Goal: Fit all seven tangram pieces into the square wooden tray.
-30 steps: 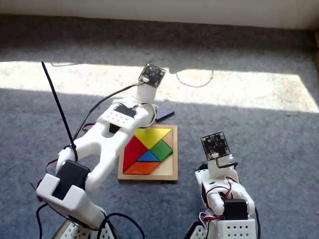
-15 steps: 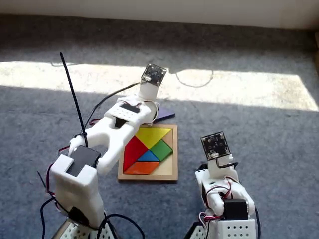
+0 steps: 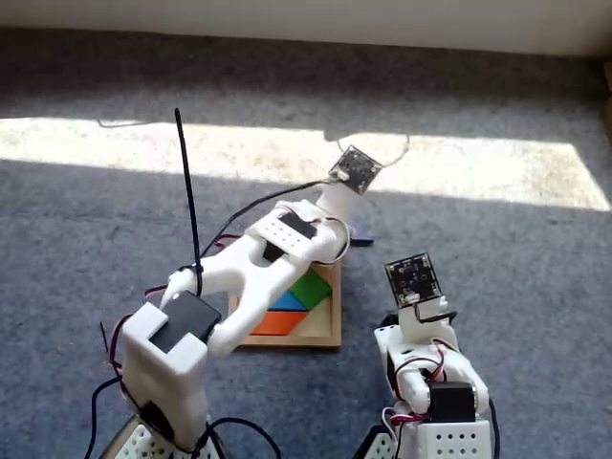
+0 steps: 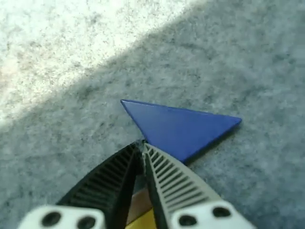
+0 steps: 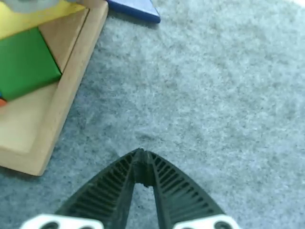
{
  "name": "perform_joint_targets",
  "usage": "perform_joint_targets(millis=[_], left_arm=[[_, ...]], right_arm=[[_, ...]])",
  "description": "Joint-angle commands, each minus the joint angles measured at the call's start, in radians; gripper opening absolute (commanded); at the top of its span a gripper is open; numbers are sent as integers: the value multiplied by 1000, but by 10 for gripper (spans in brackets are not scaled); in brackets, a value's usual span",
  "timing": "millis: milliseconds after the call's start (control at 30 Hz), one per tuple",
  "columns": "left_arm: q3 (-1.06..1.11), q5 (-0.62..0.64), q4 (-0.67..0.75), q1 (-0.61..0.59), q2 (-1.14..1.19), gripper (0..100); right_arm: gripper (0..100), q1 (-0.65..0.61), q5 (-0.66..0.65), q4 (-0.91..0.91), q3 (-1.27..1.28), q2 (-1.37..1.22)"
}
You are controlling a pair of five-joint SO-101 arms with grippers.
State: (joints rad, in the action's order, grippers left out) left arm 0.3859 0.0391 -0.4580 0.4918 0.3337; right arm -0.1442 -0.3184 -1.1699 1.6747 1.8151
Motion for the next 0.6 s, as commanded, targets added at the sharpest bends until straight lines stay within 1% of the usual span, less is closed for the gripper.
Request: perform_joint_targets(millis=[0, 100, 200, 400, 567], left_arm=[[-30, -5, -11, 71, -84, 5], [5, -3, -6, 90, -156, 5], [53, 2, -6, 81, -232, 5], [170, -2, -11, -22, -404, 5], [355, -2, -12, -91, -690, 5]], right_arm=[[7, 12, 2, -4, 102, -1], [7, 19, 2, -2, 102, -1], [7, 70, 2, 7, 102, 1], [7, 77, 3, 7, 102, 1], [7, 77, 2, 8, 102, 1]])
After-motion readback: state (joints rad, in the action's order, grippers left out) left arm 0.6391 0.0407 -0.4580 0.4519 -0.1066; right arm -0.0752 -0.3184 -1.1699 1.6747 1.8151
